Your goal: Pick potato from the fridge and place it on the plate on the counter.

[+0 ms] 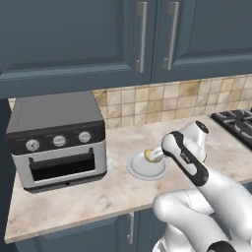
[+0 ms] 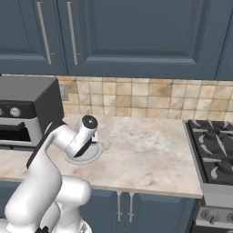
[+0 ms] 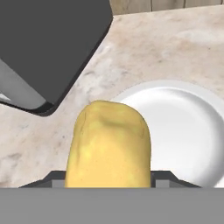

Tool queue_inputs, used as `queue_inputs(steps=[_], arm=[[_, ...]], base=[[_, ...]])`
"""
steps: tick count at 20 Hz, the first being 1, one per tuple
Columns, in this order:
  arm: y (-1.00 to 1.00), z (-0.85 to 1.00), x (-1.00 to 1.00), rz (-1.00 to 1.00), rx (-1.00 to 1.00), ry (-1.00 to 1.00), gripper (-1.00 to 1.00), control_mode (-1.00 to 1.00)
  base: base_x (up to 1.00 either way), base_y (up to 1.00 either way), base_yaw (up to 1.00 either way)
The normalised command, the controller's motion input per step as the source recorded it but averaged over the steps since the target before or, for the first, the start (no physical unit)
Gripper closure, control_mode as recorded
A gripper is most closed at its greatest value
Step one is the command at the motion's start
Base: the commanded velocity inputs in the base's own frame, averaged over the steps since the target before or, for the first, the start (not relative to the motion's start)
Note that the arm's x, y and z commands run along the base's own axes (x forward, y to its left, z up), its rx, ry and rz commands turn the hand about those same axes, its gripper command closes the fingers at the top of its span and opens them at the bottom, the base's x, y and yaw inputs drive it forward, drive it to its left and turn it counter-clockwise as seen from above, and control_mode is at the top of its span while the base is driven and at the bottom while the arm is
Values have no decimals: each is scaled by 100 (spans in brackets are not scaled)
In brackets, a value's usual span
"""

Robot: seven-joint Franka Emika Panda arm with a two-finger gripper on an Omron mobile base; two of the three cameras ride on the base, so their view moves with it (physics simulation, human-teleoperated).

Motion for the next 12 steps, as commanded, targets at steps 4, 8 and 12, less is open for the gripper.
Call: queue_inputs(steps=[4, 8, 12], arm=[[0, -39, 33, 0, 0, 0, 100, -100], [1, -40, 21, 0, -1, 0, 100, -100], [5, -31, 21, 0, 0, 0, 100, -100]], base=[[0, 0, 0], [0, 0, 0], [0, 0, 0]])
